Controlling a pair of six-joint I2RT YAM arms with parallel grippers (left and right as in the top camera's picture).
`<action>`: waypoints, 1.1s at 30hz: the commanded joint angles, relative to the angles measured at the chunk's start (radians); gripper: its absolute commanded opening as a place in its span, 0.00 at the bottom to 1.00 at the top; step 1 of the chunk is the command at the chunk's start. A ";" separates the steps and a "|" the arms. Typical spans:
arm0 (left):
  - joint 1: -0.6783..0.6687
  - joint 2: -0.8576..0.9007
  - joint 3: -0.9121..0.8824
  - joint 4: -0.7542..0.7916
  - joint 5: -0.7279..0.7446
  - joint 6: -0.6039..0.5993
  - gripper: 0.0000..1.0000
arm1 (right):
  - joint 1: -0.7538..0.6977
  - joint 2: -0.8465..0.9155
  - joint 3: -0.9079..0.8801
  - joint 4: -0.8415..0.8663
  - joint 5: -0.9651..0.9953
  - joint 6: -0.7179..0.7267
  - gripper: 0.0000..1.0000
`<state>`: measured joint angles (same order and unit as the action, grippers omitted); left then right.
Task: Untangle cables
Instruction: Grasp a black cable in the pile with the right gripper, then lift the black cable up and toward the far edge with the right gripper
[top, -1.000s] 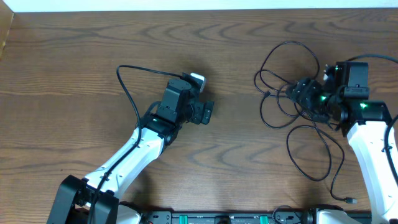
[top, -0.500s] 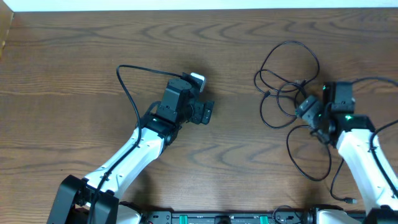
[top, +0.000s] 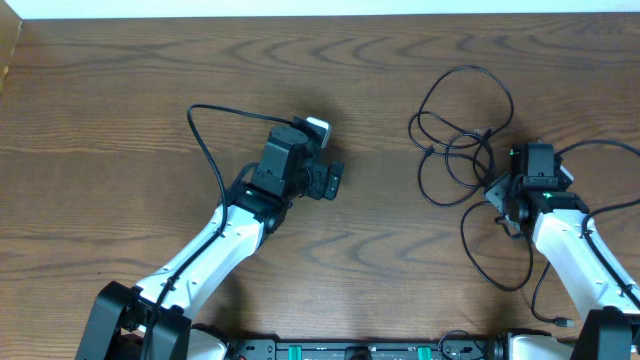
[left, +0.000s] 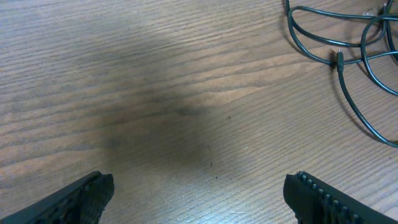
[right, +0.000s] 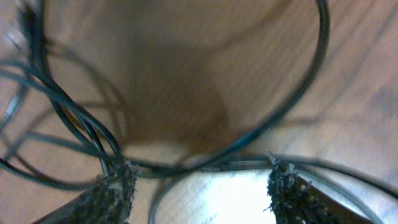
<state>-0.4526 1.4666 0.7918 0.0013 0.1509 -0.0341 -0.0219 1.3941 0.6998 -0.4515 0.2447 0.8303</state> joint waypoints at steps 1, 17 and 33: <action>0.002 0.003 0.009 -0.002 -0.006 -0.008 0.93 | 0.002 0.000 -0.016 0.056 0.063 -0.018 0.34; 0.002 0.003 0.009 -0.002 -0.006 -0.008 0.93 | 0.002 -0.002 0.095 0.402 -0.343 -0.177 0.01; 0.002 0.003 0.009 -0.002 -0.006 -0.008 0.93 | 0.121 -0.001 0.832 0.354 -0.588 -0.270 0.01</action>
<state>-0.4526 1.4666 0.7918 0.0013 0.1509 -0.0341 0.0658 1.3979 1.4300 -0.0956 -0.3199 0.6018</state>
